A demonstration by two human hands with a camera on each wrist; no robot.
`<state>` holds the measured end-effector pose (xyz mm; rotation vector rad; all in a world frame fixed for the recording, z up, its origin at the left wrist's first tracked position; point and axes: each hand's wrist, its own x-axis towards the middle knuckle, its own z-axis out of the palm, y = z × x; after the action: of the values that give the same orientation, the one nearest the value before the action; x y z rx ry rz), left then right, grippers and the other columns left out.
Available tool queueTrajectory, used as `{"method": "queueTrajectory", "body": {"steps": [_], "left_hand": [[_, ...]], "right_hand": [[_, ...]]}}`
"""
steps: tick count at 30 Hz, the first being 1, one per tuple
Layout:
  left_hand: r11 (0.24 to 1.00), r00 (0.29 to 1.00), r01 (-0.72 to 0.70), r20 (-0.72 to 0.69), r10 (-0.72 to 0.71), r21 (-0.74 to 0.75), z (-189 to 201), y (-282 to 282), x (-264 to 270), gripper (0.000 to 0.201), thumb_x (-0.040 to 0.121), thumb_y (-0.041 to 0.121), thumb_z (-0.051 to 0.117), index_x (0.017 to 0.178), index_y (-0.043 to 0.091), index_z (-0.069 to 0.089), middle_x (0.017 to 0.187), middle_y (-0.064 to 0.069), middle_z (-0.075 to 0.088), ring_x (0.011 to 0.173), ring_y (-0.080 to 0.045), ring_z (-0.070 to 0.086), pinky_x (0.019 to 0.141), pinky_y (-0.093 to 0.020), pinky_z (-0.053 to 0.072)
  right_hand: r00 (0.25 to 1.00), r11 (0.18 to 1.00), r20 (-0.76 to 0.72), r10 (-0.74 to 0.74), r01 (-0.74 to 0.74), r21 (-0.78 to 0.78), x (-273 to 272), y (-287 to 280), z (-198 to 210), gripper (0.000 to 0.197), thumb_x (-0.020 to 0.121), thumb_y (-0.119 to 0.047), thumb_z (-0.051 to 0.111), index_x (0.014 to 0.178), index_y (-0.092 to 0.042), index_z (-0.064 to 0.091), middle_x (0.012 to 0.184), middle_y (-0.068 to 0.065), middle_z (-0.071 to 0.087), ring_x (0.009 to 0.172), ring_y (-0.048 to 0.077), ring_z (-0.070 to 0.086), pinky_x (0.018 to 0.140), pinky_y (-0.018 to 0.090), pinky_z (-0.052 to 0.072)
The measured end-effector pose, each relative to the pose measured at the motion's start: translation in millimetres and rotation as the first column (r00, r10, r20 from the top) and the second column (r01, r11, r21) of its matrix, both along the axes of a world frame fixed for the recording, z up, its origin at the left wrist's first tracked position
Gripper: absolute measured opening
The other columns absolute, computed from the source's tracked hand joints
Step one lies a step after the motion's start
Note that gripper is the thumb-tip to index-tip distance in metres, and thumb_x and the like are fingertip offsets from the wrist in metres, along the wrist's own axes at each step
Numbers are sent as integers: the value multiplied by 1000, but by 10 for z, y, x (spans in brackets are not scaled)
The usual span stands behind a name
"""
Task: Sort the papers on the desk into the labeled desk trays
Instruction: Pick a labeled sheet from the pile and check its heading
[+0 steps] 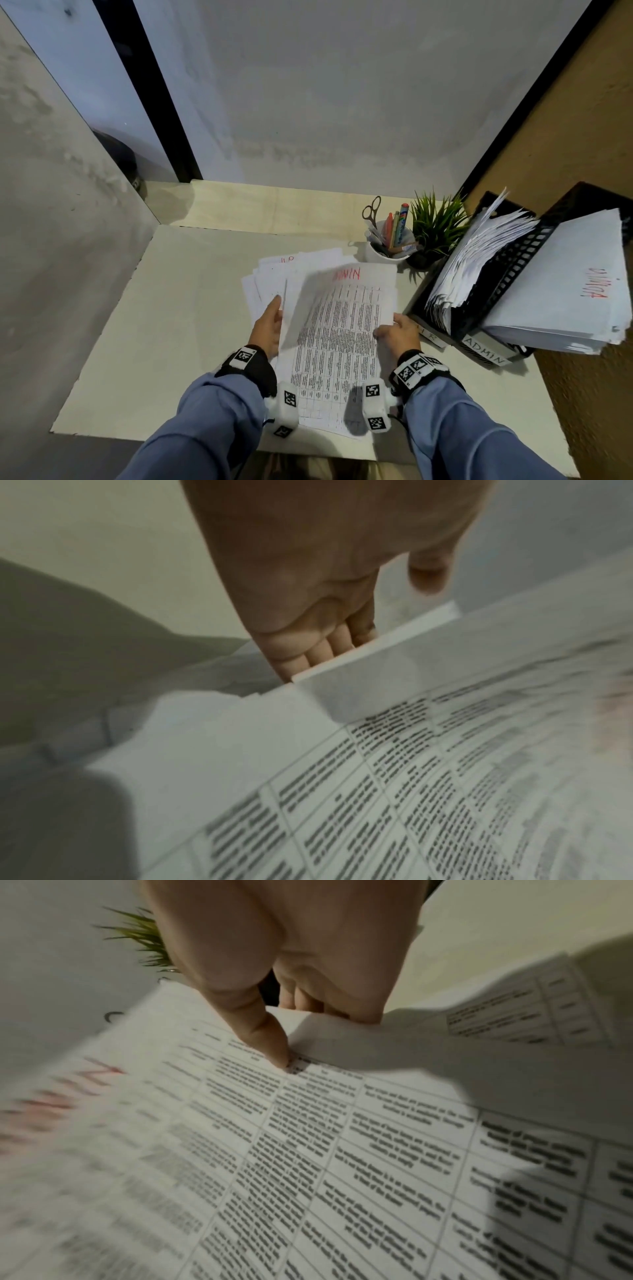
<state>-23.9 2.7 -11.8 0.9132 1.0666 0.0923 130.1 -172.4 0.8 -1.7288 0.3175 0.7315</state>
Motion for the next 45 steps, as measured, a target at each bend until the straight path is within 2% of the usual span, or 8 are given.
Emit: {"method": "queueTrajectory", "body": {"steps": [5,12,18,27,33,38,42,45], "left_hand": [[995,998,45,46,-49,90,152,-111,12,96,56,82,61,127,17,55,129,-5,59,121,-22,54,109,-44,37],[862,975,-118,222,6,493,807,-66,248,17,83,-4,64,81,11,56,78,-4,67,69,-7,66,66,-20,52],[782,964,-115,259,-60,613,999,-73,215,32,83,6,67,113,13,57,103,6,67,92,-5,64,70,-14,52],[729,942,293,-57,-331,619,995,-194,241,15,90,30,60,96,16,64,93,-4,68,85,-18,64,77,-27,51],[622,871,181,170,-461,762,1946,-285,538,38,90,22,60,60,0,54,59,-2,49,55,-11,47,58,-21,37],[530,795,54,285,-536,846,2401,-778,986,44,84,32,57,68,-8,53,62,-4,48,58,-12,44,57,-24,34],[413,768,8,259,-585,911,2481,-1342,1376,29,92,13,54,63,15,58,49,13,45,49,-1,35,51,-18,28],[279,758,8,176,-627,960,2385,-1724,1627,30,90,1,50,112,13,65,82,6,71,67,3,57,64,-17,51]], "right_hand": [[993,990,17,119,-118,-75,20,-10,86,26,77,12,58,101,20,54,108,33,61,79,24,53,70,26,47],[923,970,367,116,-185,158,54,138,817,30,83,12,52,103,-5,65,99,9,70,89,20,66,83,32,55],[881,935,471,52,-209,288,-55,80,1119,35,80,15,56,89,-18,66,87,-6,69,82,6,68,70,17,55],[935,963,292,204,-245,113,-200,-66,867,18,87,6,54,102,1,61,92,8,67,80,12,63,64,16,54],[788,943,615,37,-231,239,247,-574,1632,31,85,4,58,110,-15,60,96,-3,65,85,1,63,77,16,52],[574,968,794,-200,242,69,822,-1335,1837,52,81,-18,70,129,-15,50,109,3,58,104,17,55,92,37,48],[803,854,586,-106,375,-360,1080,-1777,1615,99,72,-42,76,148,-9,21,150,17,28,138,36,26,112,52,26],[915,906,360,-182,298,-300,1145,-1886,1366,92,65,-33,83,138,1,37,136,20,49,122,36,50,104,49,41]]}}
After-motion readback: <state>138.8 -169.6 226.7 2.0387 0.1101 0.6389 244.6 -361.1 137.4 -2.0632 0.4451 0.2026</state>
